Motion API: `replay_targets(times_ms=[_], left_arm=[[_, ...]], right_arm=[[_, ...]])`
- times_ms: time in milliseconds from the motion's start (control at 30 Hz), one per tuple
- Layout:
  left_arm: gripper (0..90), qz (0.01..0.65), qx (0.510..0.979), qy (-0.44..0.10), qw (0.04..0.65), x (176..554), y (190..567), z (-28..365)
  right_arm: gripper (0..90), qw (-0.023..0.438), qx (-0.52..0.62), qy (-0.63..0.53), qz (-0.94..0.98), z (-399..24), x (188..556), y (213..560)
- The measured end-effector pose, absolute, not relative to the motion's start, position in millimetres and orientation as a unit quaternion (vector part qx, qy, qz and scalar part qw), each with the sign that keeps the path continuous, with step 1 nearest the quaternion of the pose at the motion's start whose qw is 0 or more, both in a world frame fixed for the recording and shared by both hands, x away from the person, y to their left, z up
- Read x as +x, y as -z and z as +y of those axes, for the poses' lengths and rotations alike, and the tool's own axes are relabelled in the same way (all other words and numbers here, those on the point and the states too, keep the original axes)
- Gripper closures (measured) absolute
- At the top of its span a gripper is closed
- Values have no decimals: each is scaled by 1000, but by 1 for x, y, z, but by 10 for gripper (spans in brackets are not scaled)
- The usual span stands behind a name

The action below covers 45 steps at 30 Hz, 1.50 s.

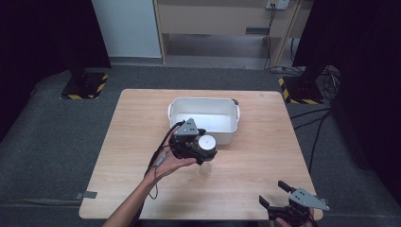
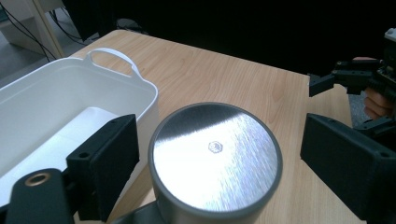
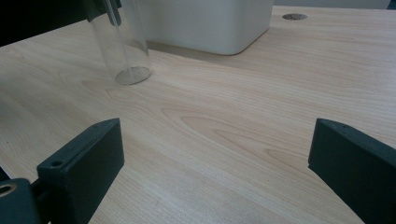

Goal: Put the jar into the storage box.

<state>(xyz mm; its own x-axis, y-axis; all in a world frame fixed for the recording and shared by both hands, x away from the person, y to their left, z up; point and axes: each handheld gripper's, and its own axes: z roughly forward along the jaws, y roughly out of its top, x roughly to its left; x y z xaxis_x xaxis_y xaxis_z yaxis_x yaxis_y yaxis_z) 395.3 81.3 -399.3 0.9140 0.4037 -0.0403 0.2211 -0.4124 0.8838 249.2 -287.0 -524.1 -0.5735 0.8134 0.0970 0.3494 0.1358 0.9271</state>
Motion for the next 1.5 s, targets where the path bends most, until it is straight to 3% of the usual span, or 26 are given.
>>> replay_targets(times_ms=[200,467,1067,1500], left_arm=[[167,190,838,-91,503,399,405,73],[320,196,840,-117,493,398,411,67],[327,198,842,-122,487,396,405,67],[327,193,842,-132,486,396,378,75]], right_arm=[[33,224,404,-519,720,-287,249,524],[33,223,402,-520,720,-287,249,524],[33,223,402,-520,720,-287,249,524],[33,221,403,-520,720,-286,249,524]])
